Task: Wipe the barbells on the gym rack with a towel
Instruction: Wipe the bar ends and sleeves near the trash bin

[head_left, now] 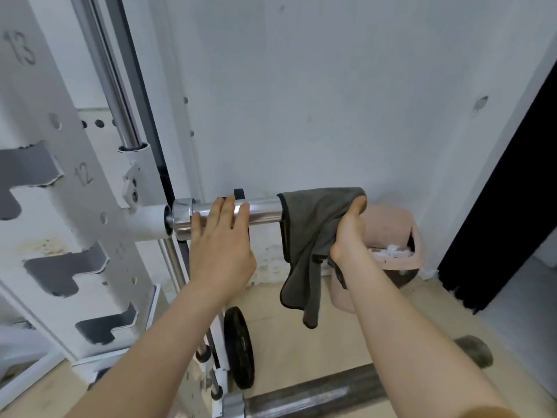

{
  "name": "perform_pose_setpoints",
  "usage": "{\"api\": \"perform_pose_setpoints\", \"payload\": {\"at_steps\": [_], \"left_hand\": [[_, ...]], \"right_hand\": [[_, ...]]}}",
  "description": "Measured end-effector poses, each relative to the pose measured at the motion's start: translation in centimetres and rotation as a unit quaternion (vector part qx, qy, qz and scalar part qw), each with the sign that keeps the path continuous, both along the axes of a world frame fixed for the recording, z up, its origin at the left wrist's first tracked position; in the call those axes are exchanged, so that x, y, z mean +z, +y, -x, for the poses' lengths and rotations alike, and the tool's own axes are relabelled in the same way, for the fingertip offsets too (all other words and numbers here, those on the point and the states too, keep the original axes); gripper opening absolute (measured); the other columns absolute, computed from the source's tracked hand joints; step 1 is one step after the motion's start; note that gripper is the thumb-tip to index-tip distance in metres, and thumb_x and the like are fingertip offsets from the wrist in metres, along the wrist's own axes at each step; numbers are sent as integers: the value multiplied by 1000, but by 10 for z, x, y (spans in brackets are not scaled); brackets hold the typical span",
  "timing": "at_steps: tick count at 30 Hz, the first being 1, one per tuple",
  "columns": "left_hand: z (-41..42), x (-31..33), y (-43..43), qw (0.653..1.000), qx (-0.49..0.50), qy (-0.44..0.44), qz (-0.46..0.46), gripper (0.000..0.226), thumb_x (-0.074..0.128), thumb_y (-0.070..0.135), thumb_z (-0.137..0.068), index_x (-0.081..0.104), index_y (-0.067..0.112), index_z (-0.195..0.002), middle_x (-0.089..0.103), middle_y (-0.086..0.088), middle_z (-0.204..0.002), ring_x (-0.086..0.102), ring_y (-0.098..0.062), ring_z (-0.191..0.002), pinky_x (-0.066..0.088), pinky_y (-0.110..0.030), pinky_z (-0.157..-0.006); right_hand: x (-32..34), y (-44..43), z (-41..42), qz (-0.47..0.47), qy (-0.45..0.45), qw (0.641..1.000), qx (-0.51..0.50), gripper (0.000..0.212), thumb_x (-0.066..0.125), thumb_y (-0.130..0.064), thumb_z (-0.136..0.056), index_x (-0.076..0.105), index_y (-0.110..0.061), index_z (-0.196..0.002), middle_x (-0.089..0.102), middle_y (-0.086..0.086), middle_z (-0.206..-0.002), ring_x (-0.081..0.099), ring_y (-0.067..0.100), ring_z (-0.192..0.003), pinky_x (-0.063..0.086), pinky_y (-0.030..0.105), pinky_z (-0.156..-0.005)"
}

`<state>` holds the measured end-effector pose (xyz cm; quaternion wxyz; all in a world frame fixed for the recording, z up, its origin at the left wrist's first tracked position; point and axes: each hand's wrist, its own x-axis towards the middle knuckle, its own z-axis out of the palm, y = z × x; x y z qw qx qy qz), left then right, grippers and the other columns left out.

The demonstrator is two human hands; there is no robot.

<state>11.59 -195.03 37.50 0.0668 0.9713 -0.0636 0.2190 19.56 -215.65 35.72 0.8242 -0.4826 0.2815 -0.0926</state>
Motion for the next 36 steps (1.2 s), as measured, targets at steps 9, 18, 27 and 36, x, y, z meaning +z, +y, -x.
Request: {"api": "perform_pose_setpoints", "payload": {"at_steps": [9,18,27,36], "left_hand": [[-15,-5,-5,1000,20,7,-18,79,53,14,-83,12,19,-151,11,-9,-160,6,-26,-148,6,-48,-118],[-16,-4,-4,1000,-3,-8,30,77,53,5,-79,24,18,-148,21,-7,-158,14,-25,-146,11,-45,-119],[-12,0,16,999,-33,-3,24,87,58,-1,-69,28,19,-148,27,-3,-156,24,-24,-142,28,-43,-114],[-10,-1,9,998,-24,21,55,83,54,0,-77,22,18,-150,15,-4,-159,10,-23,-146,17,-42,-118]], "right_hand": [[-13,-9,55,112,-18,993,13,51,35,-52,-98,57,-13,-122,66,7,-115,63,27,-102,50,48,-95],[21,22,111,228,-271,924,143,22,52,-35,-97,66,-18,-99,69,-8,-89,63,5,-90,50,23,-81],[-9,79,17,834,-237,494,60,39,65,-44,-82,66,-17,-111,65,5,-108,56,26,-107,41,47,-92],[-17,-50,-7,616,-14,787,37,52,57,-3,-86,38,3,-134,43,22,-134,46,35,-119,41,38,-97]]}}
